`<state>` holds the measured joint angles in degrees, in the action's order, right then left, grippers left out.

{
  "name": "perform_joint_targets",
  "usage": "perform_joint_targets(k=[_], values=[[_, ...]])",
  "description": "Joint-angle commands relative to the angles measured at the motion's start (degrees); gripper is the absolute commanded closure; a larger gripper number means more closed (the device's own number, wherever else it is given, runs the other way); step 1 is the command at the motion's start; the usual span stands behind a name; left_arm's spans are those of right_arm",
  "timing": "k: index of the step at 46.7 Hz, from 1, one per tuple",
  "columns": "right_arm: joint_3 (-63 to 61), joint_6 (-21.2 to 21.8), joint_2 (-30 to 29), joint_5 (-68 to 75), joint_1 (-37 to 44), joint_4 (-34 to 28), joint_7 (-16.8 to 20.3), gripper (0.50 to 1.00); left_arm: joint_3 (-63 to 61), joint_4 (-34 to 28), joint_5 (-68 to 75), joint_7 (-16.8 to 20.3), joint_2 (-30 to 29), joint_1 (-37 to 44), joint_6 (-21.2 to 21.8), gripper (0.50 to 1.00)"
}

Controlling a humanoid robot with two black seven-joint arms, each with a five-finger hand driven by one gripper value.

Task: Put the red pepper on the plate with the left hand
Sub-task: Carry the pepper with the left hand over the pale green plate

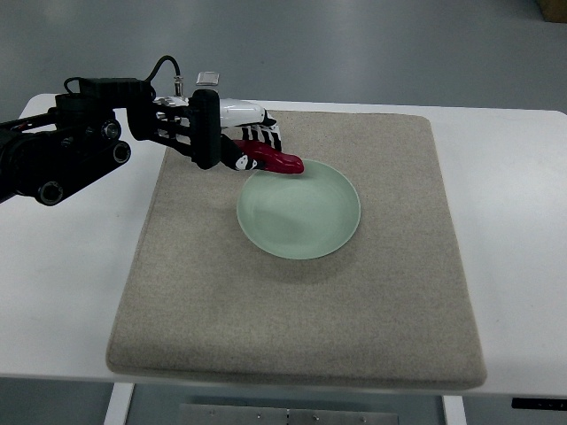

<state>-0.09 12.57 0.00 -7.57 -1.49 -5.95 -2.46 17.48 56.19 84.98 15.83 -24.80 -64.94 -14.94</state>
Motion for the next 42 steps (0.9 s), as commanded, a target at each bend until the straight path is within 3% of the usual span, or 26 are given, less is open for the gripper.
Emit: perform_joint_targets(k=[1,10,32,39,42], values=[[0.0,0.0,0.0,-0.1,0.0,0.0,0.0,0.572,-0.1,2.3,0.0,0.1,0.0,0.3,0.0,1.000],[0.0,0.0,0.0,0.0,0.0,0.1,0.0,0.572,-0.2,5.2,0.1,0.2,0.1,0.5,-0.1,1.000],[0.0,0.0,0.0,0.0,0.1,0.1,0.0,0.572,-1.0,4.7,0.1,0.2,1.2,1.8,-0.1,1.000],[0.0,0.0,0.0,0.0,0.0,0.0,0.0,0.572,-1.0,4.5,0.1,0.2,1.9,2.8,-0.1,0.941],[0.0,0.0,0.0,-0.1,0.0,0.1,0.0,0.570,-1.0,4.5,0.1,0.2,2.0,3.0,-0.1,0.877]])
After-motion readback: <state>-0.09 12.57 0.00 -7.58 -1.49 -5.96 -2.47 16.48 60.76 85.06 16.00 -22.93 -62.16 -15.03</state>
